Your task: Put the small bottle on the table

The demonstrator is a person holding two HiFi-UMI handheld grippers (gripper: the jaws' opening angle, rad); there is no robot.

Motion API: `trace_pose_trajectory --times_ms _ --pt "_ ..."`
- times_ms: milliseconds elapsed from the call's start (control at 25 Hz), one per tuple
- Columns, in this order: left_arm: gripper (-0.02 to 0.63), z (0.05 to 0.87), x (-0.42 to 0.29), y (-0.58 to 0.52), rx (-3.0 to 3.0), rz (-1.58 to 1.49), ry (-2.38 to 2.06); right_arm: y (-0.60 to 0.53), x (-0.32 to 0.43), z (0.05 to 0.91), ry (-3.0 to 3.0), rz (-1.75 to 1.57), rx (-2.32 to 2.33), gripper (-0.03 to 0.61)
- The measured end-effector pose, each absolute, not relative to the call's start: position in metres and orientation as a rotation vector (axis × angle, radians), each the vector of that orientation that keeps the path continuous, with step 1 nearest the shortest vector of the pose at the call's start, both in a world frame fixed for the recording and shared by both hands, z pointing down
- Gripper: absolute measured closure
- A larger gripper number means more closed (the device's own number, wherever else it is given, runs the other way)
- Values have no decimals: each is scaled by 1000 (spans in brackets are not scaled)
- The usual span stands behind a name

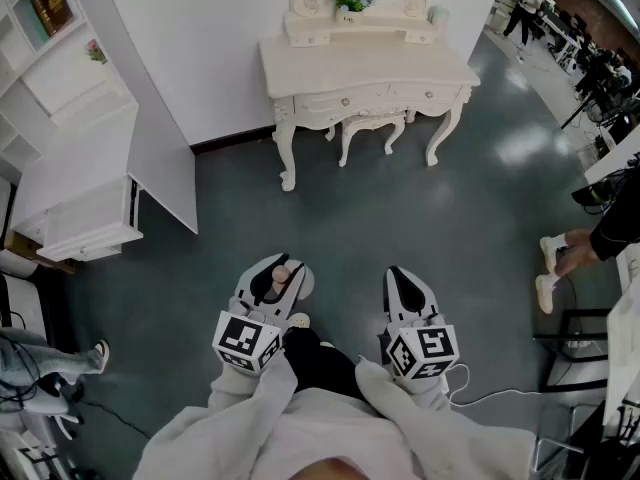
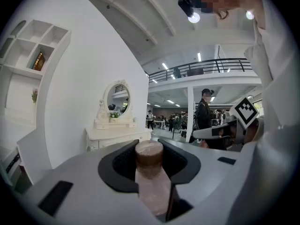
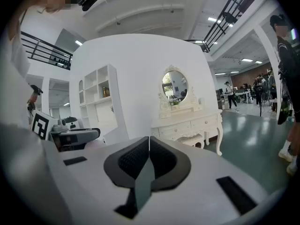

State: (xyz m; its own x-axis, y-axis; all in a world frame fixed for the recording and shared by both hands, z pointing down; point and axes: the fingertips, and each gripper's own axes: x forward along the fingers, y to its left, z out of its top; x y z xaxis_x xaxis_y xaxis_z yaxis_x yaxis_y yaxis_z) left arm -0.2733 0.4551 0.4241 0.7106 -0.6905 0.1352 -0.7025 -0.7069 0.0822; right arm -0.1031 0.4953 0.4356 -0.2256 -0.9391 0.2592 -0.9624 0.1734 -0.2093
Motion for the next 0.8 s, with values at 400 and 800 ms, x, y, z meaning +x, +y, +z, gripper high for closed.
trace_pose_trajectory --times_ms 400,800 --pt "479 418 -292 468 2777 127 -1196 502 -119 425 -2404 506 1936 541" --pt "479 415 -298 487 2774 113 -1206 518 -124 428 -2385 530 1951 541"
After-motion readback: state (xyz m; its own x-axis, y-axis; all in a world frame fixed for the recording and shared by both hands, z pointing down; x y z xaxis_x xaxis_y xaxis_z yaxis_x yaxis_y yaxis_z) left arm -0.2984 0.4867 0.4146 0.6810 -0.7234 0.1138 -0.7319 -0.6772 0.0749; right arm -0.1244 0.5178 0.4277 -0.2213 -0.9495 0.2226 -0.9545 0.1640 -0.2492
